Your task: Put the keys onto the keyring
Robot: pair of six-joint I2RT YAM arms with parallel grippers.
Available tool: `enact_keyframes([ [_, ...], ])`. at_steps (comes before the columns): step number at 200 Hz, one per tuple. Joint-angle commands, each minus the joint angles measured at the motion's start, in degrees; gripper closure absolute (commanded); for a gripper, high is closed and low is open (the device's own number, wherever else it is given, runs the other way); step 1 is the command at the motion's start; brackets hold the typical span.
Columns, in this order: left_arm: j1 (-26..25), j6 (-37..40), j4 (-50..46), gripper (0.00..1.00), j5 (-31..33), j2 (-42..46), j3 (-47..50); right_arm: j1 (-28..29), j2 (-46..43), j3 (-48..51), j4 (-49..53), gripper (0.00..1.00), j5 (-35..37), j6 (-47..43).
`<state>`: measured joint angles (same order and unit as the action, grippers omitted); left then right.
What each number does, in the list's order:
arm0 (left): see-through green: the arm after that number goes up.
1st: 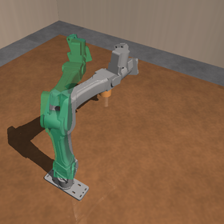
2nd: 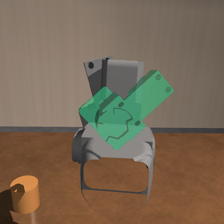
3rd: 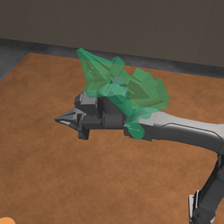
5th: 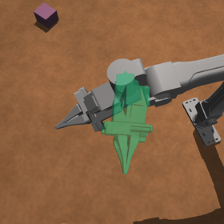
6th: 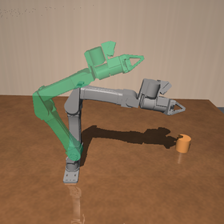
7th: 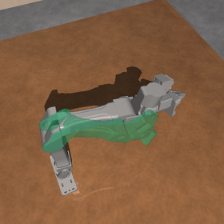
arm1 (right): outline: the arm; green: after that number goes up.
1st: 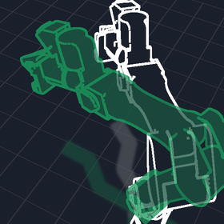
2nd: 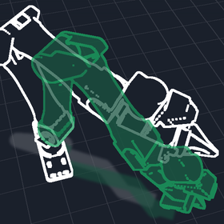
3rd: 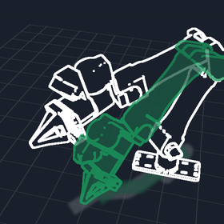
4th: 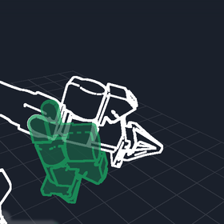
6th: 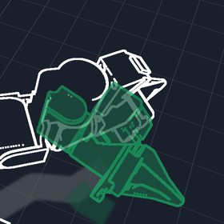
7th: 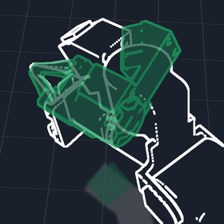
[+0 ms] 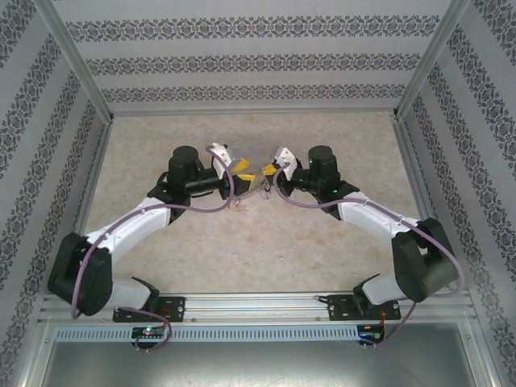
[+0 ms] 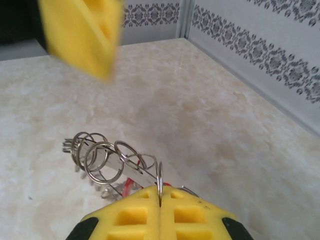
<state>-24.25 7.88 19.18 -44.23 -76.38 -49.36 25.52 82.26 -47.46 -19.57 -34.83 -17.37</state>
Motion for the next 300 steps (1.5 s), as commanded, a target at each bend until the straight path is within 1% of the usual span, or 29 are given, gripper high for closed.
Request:
enact_keyframes([
  [1,2.89,6.90,-6.20,0.49,-9.50,4.31,-2.50,-1.53,-3.48,2.70,-12.11,1.00,-9.89,-5.83],
  [23,5.44,11.50,-15.25,0.49,-14.19,4.69,-7.00,-2.63,-3.86,4.08,-17.99,1.00,-13.05,-6.41],
  [37,6.22,13.79,-20.48,0.49,-14.98,4.04,-9.70,-3.23,-3.95,4.16,-20.31,1.00,-15.11,-6.43],
  [51,6.69,14.53,-22.97,0.49,-15.05,3.16,-11.48,-3.65,-3.87,3.81,-21.52,1.00,-16.72,-5.87],
  [66,6.88,13.53,-22.08,0.50,-15.14,2.27,-11.94,-4.04,-3.65,3.62,-22.94,1.00,-17.52,-4.33],
  [70,6.86,13.03,-21.42,0.51,-15.22,2.09,-11.90,-4.09,-3.61,3.56,-24.66,1.00,-17.89,-3.66],
  [79,6.86,12.60,-20.12,0.53,-16.15,1.55,-11.78,-4.33,-3.36,3.20,-25.91,1.00,-19.16,-2.14],
  [93,6.86,12.60,-18.28,0.54,-17.43,0.99,-11.39,-4.38,-3.18,2.67,-27.07,1.00,-20.88,-0.79],
  [118,6.65,16.20,-16.40,0.54,-21.16,0.71,-10.89,-4.48,-2.64,1.47,-29.73,1.00,-23.57,2.69],
  [140,6.13,19.88,-17.55,0.55,-21.41,0.44,-11.59,-4.35,-2.14,-0.36,-29.18,1.00,-27.79,4.06],
  [154,5.66,22.09,-18.15,0.60,-21.89,0.35,-11.81,-3.99,-2.00,-1.10,-28.52,1.00,-29.40,4.20],
  [185,4.64,26.31,-20.73,0.61,-21.95,-0.39,-13.03,-2.96,-1.36,-3.06,-26.15,1.00,-33.47,3.97],
  [212,4.24,27.68,-20.75,0.61,-22.58,-0.95,-13.80,-1.50,-0.89,-3.90,-23.64,1.00,-33.56,0.80],
  [238,4.29,28.35,-20.57,0.70,-23.72,-0.96,-14.19,-0.32,0.10,-4.70,-23.32,1.00,-33.23,-1.70],
  [248,4.19,28.59,-20.37,0.71,-24.11,-0.82,-14.14,0.01,0.71,-4.99,-23.67,1.00,-33.37,-1.91],
  [255,4.10,28.80,-20.32,0.74,-24.39,-0.74,-14.14,0.21,1.12,-5.18,-24.20,1.00,-33.37,-1.97],
  [282,3.91,29.46,-20.32,0.75,-23.94,-0.35,-13.94,0.95,2.52,-6.41,-24.79,1.00,-33.68,-1.45],
  [300,3.88,30.01,-20.51,0.81,-23.89,-0.23,-13.95,1.11,3.16,-6.99,-24.73,1.00,-33.70,-1.27],
])
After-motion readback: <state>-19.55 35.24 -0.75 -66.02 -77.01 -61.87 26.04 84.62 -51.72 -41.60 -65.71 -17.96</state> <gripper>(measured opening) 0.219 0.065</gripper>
